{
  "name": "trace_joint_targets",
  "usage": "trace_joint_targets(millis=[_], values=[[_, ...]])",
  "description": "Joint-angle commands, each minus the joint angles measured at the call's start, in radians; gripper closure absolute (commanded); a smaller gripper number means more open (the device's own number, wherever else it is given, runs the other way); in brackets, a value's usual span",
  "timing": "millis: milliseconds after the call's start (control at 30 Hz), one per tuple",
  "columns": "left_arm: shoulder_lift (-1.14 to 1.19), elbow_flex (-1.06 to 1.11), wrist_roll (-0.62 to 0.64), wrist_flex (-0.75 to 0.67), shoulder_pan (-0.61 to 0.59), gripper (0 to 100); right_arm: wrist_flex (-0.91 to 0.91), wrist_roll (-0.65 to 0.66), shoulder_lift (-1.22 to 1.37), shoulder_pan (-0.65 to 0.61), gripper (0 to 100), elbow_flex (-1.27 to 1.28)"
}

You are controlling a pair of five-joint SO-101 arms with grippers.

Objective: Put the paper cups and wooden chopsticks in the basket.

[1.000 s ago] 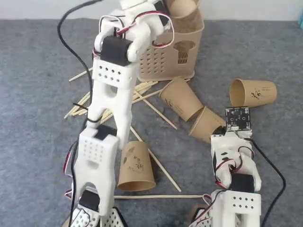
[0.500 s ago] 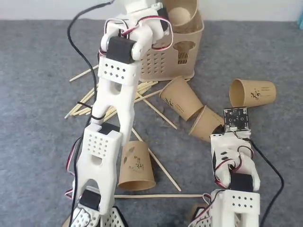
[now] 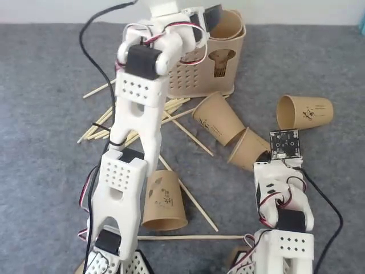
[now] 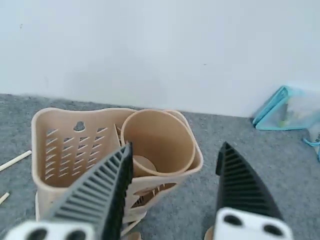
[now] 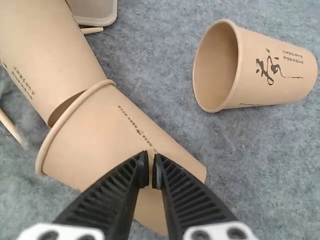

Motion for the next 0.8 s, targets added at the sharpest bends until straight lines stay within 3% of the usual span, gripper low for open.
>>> trace_joint_targets(millis=[0, 67, 333, 567, 767], values=[[-0.074, -0.088, -0.006, 0.166, 0.006, 74, -0.022, 0.014, -0.016, -0.008, 96.5, -0.006], [-0.118, -0.088, -0.008, 0.284, -0.008, 74, -0.022, 0.014, -0.019, -0.008, 96.5, -0.005], [-0.278, 0.163, -0.017, 0.292, -0.14, 81, -0.013, 0.014, -0.022, -0.008, 96.6, -0.006], [-0.614, 0.774, -0.078, 0.276, -0.147, 82, -0.012, 0.014, -0.022, -0.008, 96.7, -0.006], [-0.904, 1.285, -0.08, 0.104, -0.201, 82, 0.016, 0.012, -0.025, -0.01, 96.7, -0.015]])
